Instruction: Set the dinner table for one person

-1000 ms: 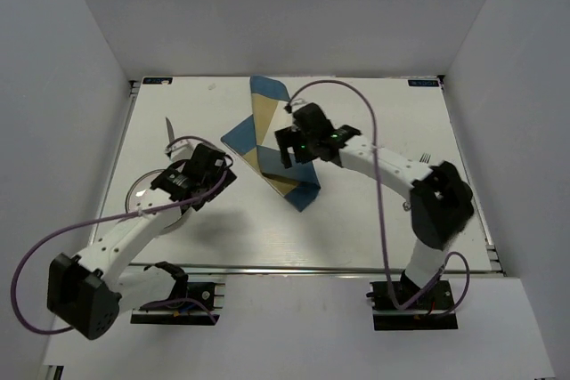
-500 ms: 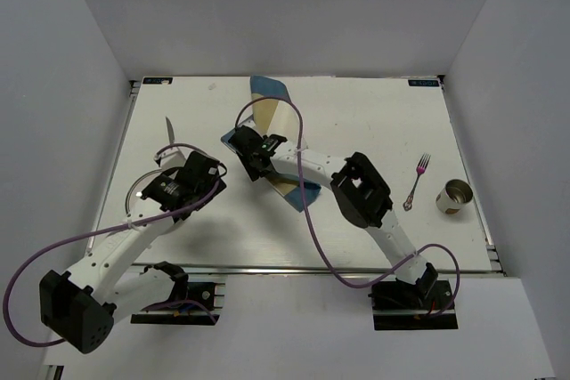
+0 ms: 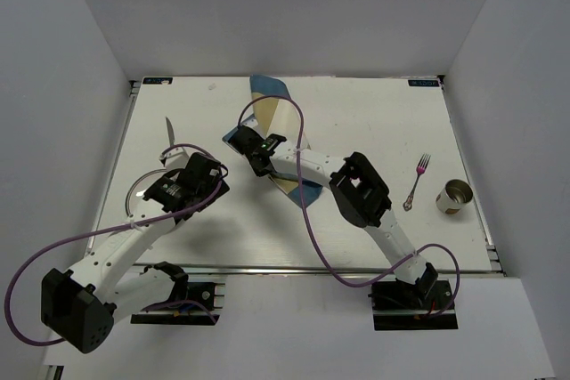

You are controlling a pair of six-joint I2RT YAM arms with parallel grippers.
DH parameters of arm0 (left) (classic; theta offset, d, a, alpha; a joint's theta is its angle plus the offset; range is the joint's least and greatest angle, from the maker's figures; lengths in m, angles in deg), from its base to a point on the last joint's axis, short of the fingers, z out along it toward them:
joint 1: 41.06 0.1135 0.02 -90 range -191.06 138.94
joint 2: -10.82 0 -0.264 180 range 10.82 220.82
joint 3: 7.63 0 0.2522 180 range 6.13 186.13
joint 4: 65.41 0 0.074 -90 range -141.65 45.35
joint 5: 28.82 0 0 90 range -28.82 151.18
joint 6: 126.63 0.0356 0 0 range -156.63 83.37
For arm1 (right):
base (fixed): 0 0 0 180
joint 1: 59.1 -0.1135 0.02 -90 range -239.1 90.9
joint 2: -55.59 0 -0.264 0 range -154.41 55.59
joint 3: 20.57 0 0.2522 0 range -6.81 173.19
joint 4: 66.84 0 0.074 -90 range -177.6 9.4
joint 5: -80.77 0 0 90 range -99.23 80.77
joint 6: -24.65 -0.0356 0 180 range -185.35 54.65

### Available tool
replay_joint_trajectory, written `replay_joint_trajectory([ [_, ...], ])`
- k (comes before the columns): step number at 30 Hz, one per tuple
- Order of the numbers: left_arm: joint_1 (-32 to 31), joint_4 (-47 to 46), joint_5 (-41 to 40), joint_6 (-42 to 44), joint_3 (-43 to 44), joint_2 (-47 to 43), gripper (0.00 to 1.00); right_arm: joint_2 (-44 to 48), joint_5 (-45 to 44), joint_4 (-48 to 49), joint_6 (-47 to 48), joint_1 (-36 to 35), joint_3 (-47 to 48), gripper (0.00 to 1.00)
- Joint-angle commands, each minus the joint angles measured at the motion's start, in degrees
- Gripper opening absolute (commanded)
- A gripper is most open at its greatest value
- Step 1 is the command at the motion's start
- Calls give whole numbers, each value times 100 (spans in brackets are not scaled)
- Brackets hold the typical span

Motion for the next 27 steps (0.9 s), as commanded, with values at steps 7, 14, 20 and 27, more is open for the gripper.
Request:
replay_joint_trajectory([
  [7,3,-104,27,150,-36,-146,97,337,155,136,1,3,106,46],
  [14,3,-139,53,185,-36,-172,97,539,260,233,1,29,-87,38],
  [20,3,-157,70,220,-18,-172,97,504,155,198,18,29,-122,30],
  [27,3,-157,71,256,0,-172,97,372,120,180,27,47,-122,27],
])
